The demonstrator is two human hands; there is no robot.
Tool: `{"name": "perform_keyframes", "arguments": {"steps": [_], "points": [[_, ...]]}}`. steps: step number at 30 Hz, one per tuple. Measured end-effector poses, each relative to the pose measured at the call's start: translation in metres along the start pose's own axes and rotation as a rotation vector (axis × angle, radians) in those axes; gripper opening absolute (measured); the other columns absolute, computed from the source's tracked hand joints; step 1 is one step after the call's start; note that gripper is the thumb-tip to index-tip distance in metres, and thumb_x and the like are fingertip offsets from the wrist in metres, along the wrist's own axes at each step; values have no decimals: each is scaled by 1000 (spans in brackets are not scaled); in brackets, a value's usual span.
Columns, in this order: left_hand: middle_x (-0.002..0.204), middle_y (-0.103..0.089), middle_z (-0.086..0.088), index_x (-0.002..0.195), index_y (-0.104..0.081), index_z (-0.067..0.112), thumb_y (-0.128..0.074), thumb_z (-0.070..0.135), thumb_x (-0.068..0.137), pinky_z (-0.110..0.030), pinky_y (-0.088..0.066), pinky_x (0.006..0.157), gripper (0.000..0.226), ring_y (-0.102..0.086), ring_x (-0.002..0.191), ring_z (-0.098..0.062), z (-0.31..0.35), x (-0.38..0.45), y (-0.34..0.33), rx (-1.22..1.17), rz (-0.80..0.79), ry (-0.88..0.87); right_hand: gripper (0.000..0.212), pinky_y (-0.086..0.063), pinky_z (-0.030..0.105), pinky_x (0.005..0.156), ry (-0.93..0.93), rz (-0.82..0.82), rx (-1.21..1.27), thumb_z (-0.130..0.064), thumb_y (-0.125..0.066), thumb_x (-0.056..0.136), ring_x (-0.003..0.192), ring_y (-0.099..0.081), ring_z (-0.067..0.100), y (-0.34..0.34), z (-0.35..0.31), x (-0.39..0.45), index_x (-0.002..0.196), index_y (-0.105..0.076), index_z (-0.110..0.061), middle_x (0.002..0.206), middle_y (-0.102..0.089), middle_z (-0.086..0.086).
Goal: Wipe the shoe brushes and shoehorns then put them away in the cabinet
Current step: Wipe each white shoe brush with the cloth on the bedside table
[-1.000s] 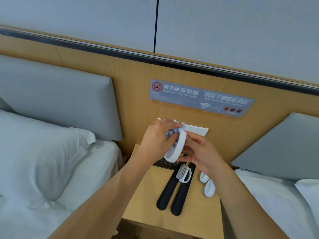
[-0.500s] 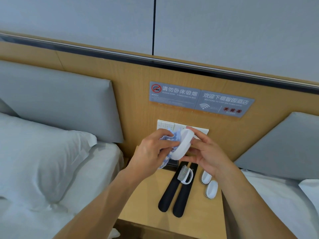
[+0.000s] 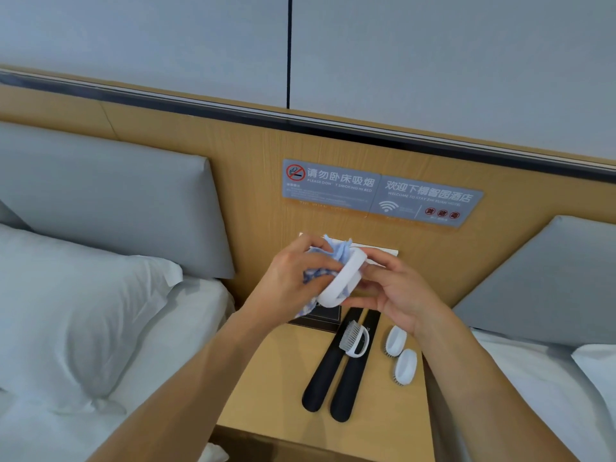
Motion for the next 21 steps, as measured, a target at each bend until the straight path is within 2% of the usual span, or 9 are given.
{"name": "perform_keyframes", "arguments": {"steps": [3,5,9,12,14,17,21], "points": [[116,-57,6,103,-77,20,-68,6,87,-12,-46,85,23,-54,110,-2,-11,-14,1,-24,-36,44,20,-61,49,65,-55,75,36,-4,-56,99,97,-73,39,6,6,-2,114,-68,-9,114,-72,21],[112,-58,12,103,-76,25,-67,6,88,-9,-44,84,26,-54,108,3,-17,-22,-1,-73,5,107,18,-61,49,62,-84,119,84,-3,-55,99,95,-73,39,7,10,-3,111,-68,-7,115,-70,22],[107,-61,13,101,-75,30,-65,10,91,-6,-44,81,24,-59,100,4,-21,-37,-9,-197,329,286,16,-60,51,57,-135,231,281,0,-50,101,95,-70,42,-1,23,-1,108,-64,-5,111,-67,25],[111,-60,10,108,-74,23,-65,9,92,-6,-44,81,24,-59,103,1,-20,-44,-16,-230,476,300,18,-60,47,54,-142,276,367,0,-45,103,84,-73,38,-11,33,3,108,-61,-5,109,-66,25],[114,-60,8,113,-73,19,-67,7,90,-8,-45,83,27,-59,107,-3,-22,-46,-16,-253,491,282,19,-60,45,53,-131,278,407,0,-43,104,73,-76,35,-15,38,3,109,-61,-4,101,-71,25],[116,-60,11,113,-72,22,-68,13,89,-10,-48,85,26,-60,109,-3,-28,-48,-11,-253,479,289,20,-60,45,57,-97,241,396,1,-44,103,79,-76,36,-17,38,1,111,-62,-4,93,-76,23],[115,-64,10,106,-70,29,-68,18,89,-8,-47,83,21,-61,105,2,-36,-48,-3,-303,507,361,28,-61,47,68,-22,131,258,5,-45,99,96,-74,37,-20,28,-3,117,-63,-7,119,-67,23]]}}
Point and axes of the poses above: each hand's wrist, its own x-axis towards the middle knuckle, its own y-axis out of the back of the hand, z = x × y, the point moved 5 cm from there along x, towards the middle knuckle
